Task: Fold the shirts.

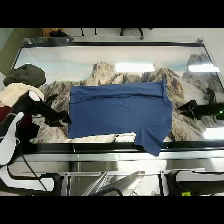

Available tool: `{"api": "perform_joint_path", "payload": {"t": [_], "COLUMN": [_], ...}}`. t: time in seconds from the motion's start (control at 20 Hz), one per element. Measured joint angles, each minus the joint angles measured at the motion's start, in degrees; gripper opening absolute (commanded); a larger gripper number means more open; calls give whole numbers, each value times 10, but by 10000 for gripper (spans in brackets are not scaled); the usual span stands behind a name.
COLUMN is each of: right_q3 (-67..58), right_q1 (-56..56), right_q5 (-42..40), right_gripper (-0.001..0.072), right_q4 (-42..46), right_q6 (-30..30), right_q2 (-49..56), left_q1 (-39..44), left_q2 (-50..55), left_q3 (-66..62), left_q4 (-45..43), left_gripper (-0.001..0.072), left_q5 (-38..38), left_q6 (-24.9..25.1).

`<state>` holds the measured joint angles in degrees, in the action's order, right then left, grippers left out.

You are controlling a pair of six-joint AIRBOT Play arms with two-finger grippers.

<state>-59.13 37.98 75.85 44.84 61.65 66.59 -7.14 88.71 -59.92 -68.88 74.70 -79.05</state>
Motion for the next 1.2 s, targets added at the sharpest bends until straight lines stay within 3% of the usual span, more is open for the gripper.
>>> {"api": "perform_joint_path", "payload": {"t": [0.3,0.35,0.4,0.45,0.9,1.2], "right_q3": [77,82,85,88,142,236], "right_q1": [17,18,18,18,19,12], "right_q5": [5,7,8,9,10,-4], "right_gripper": [403,404,405,406,407,406], "right_q4": [2,2,4,10,58,15], "right_q6": [10,10,10,14,29,19], "right_q2": [-39,-40,-42,-43,-45,-44], "left_q1": [37,44,50,56,50,24], "left_q2": [-23,-23,-23,-22,-23,-23], "left_q3": [75,78,80,79,22,14], "left_q4": [20,27,40,54,94,98], "left_gripper": [589,552,271,40,18,19], "left_q5": [-34,-35,-37,-48,-62,-59], "left_q6": [12,18,28,39,82,86]}}
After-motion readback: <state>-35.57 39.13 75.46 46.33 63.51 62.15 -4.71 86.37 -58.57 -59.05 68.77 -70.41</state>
